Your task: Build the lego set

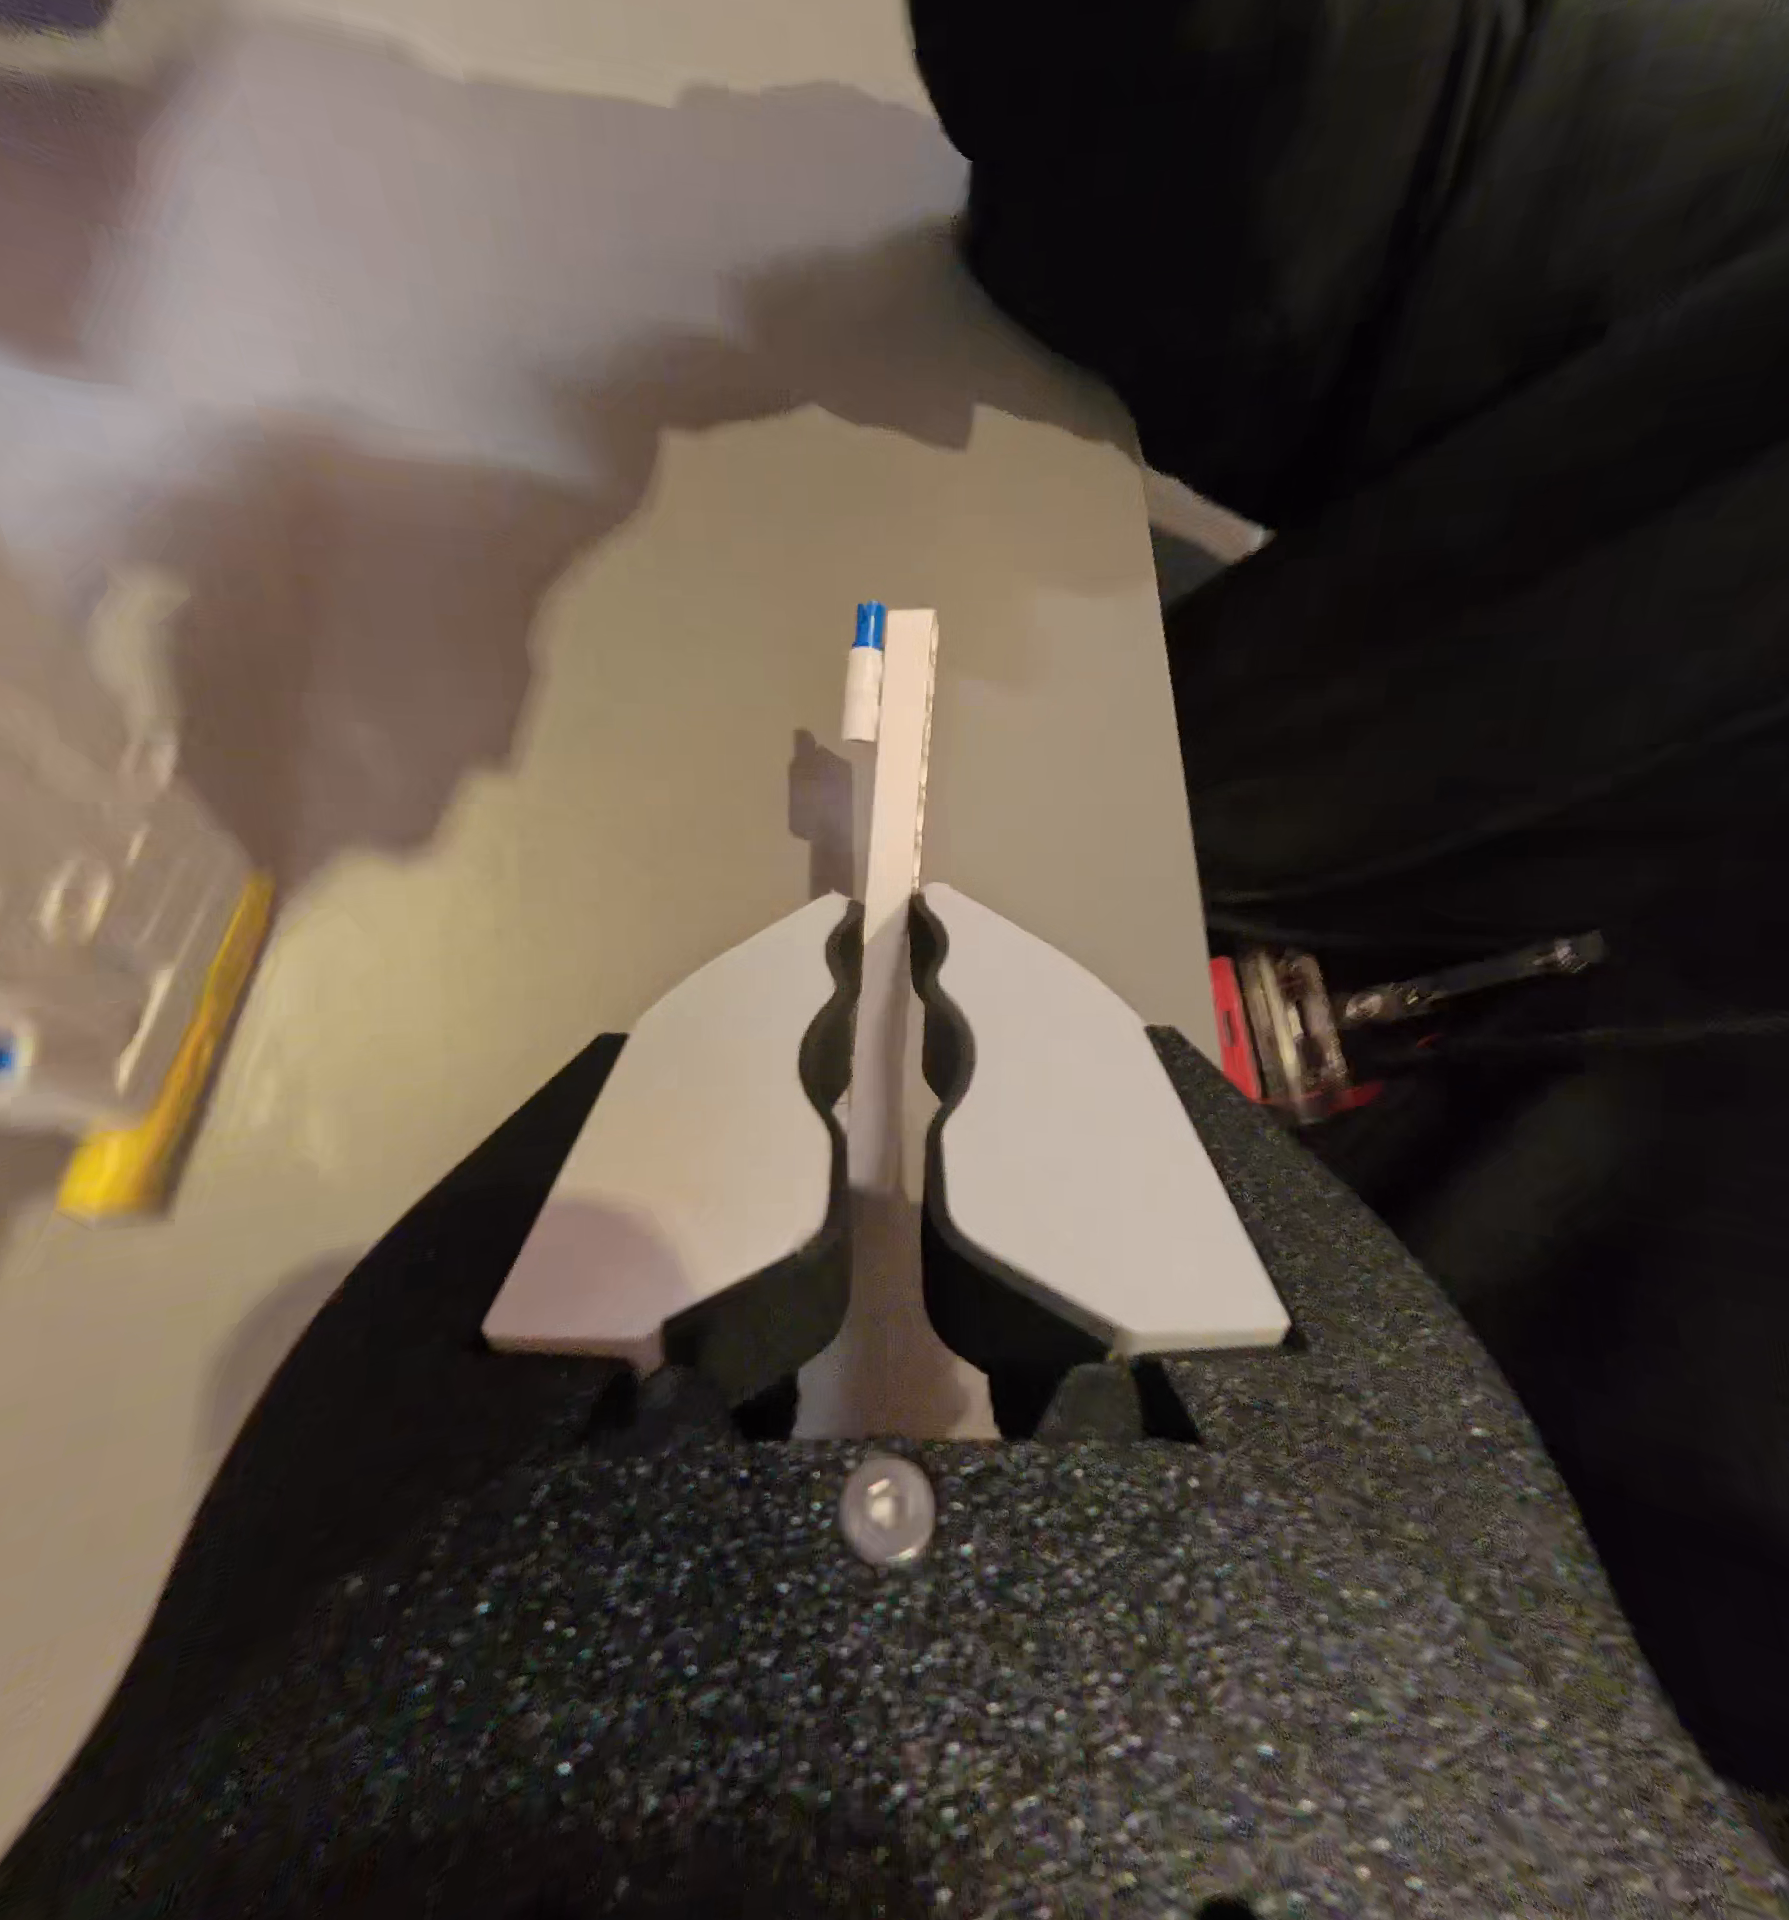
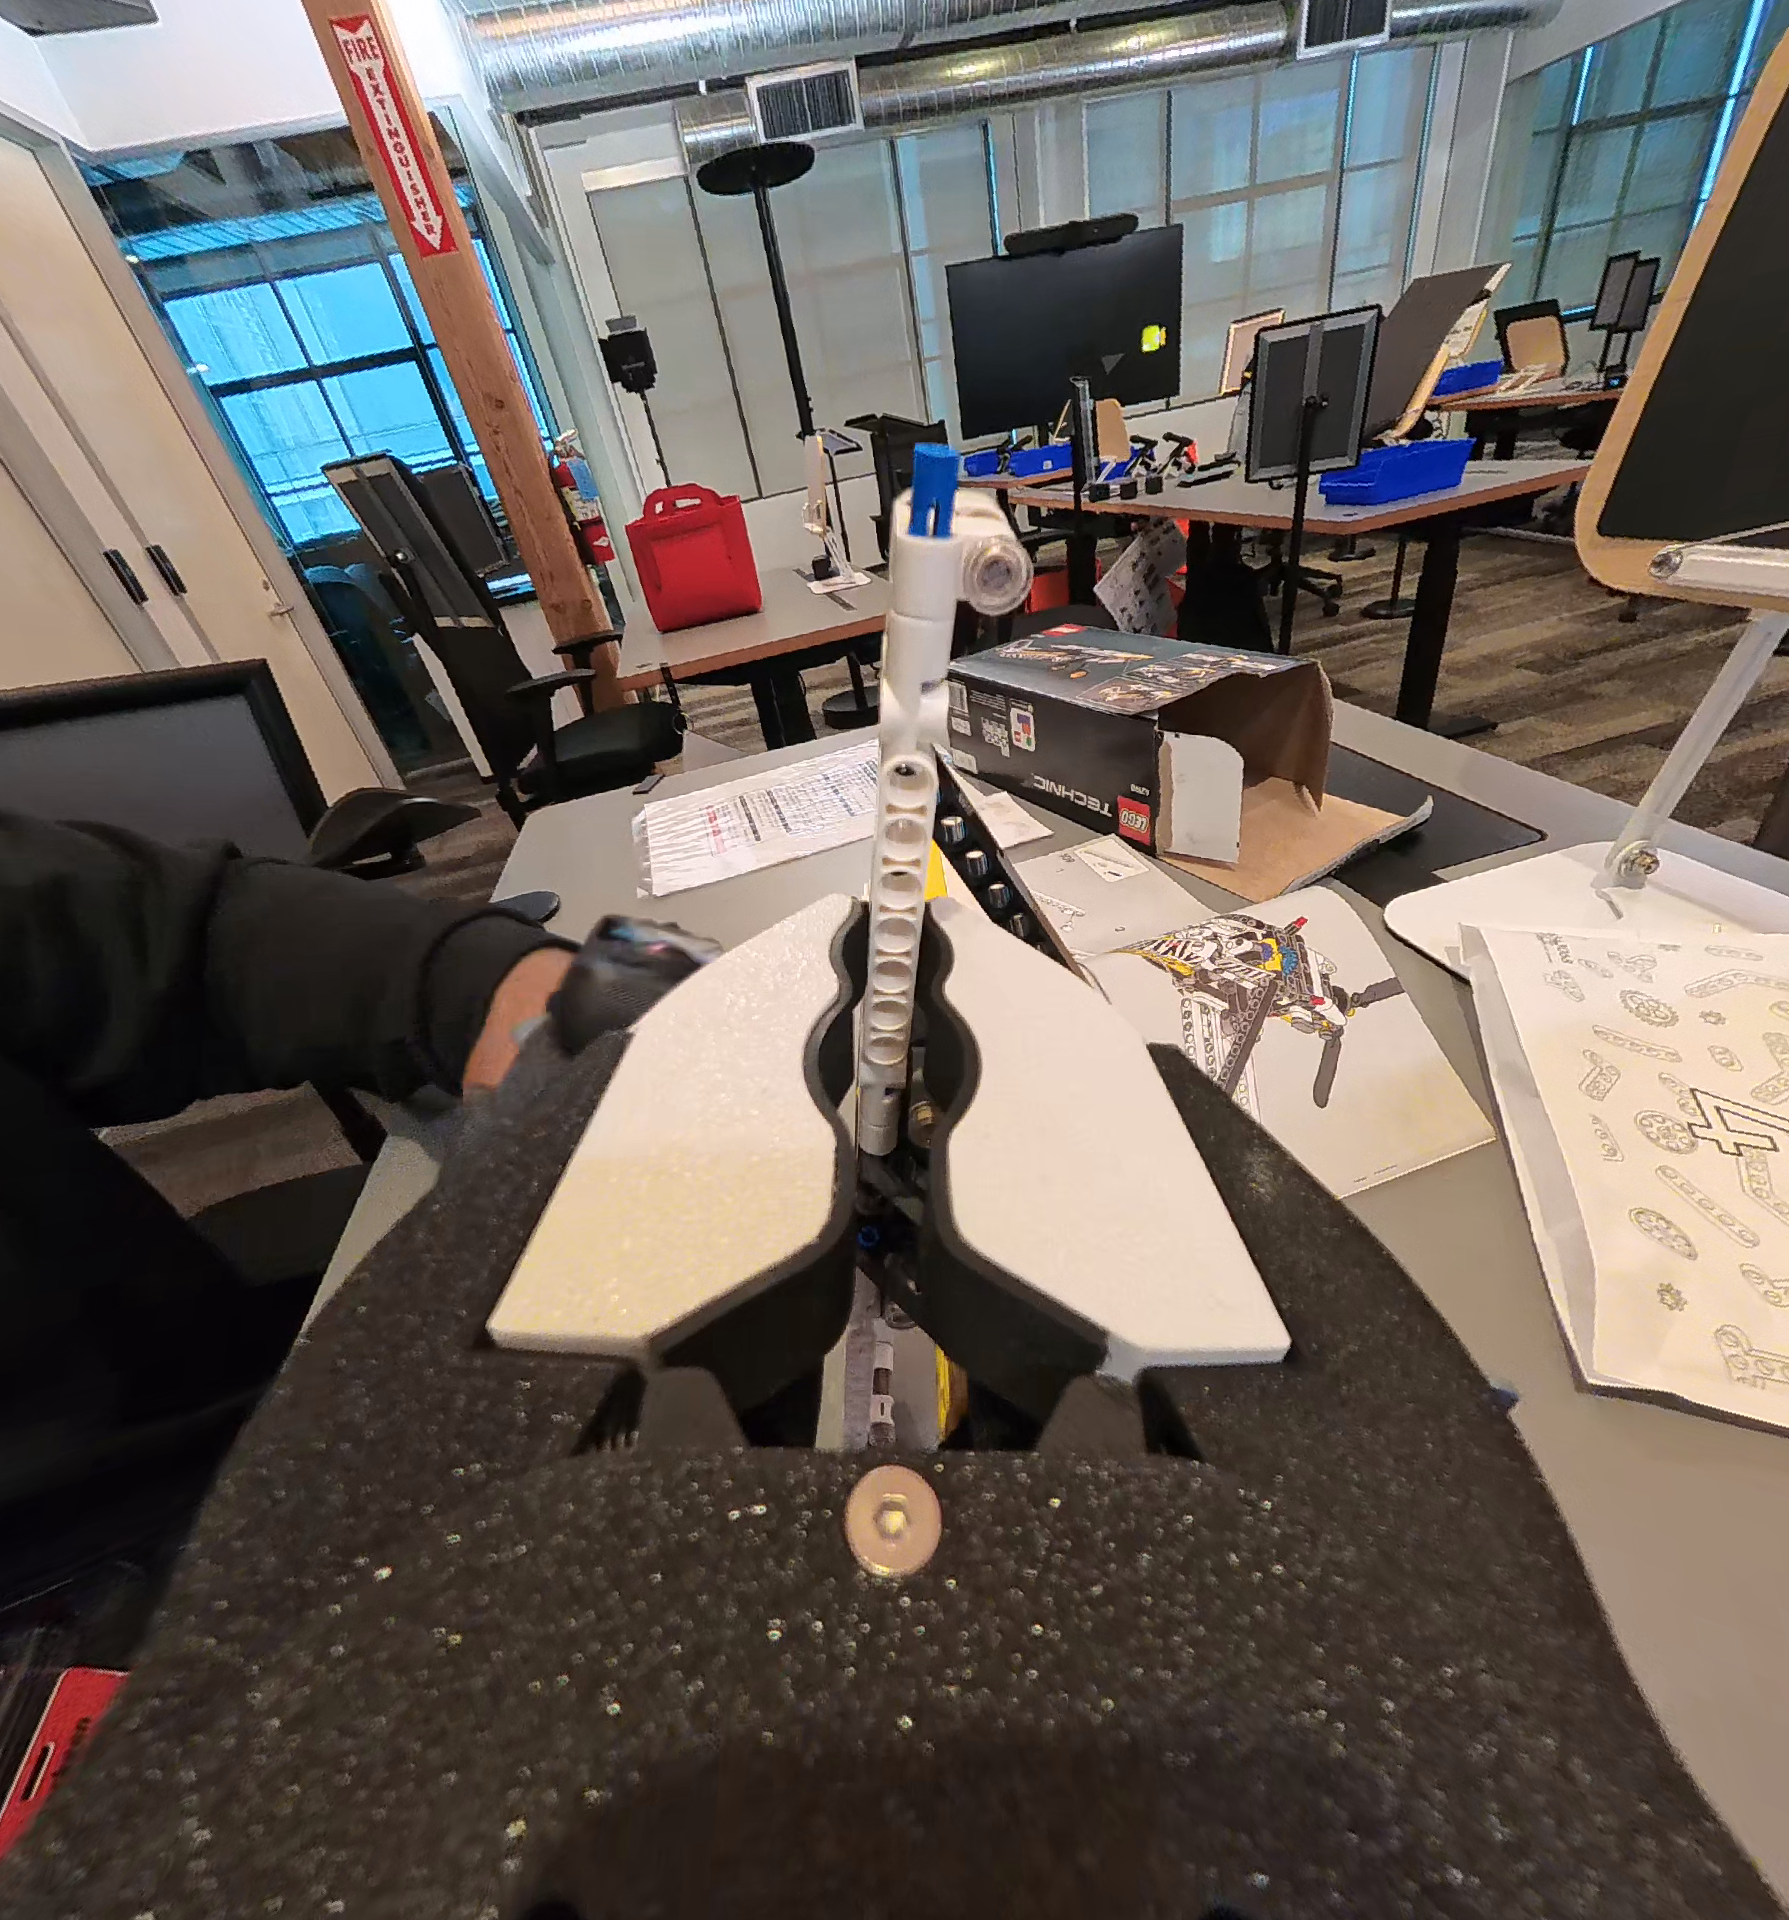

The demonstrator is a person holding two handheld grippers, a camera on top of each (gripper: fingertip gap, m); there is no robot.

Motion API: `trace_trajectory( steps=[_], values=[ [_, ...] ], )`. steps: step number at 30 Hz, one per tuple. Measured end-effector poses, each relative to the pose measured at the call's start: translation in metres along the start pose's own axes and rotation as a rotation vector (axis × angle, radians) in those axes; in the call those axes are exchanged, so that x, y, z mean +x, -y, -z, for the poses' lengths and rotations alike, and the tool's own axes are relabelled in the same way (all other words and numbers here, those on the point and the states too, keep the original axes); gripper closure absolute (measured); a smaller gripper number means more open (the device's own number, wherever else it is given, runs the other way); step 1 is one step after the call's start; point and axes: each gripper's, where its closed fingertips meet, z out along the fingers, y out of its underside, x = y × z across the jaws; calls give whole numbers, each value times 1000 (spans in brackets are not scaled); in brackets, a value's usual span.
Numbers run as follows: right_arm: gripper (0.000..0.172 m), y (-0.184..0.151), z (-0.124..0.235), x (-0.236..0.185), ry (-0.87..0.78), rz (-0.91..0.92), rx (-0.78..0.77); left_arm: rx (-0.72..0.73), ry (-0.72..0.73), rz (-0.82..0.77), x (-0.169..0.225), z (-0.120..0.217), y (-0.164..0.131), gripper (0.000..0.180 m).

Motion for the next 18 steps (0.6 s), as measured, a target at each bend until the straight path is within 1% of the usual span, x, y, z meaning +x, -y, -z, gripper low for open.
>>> trace_trajectory(
  steps=[1, 3, 7, 10, 12, 13, 15, 16, 18],
  values=[
    [164, 0, 0, 0, 1, -4, 2, 31, 1, 64, -2, 5, -2, 172],
    [164, -1, -1, 0, 2, -8, 5, 89, 20, 142, -5, 14, -7, 172],
    [164, -1, -2, -1, 7, -10, 7, 115, 81, 164, -7, 24, -20, 172],
    [164, -2, -2, 0, 6, -13, 9, 156, 86, 203, -6, 29, -20, 172],
    [164, -2, -2, 0, 5, -13, 10, 177, 117, 205, -8, 32, -20, 167],
    [164, -2, -2, 0, 4, -14, 11, 189, 138, 186, -9, 34, -19, 164],
    [164, -2, -2, 1, 2, -14, 12, 241, 219, 112, -11, 42, -12, 151],
    [164, -2, -1, 1, 2, -14, 12, 281, 290, 47, -14, 48, -6, 139],
    [164, -2, -1, 1, 1, -13, 13, 392, 466, -133, -15, 65, 12, 139]
  ],
)
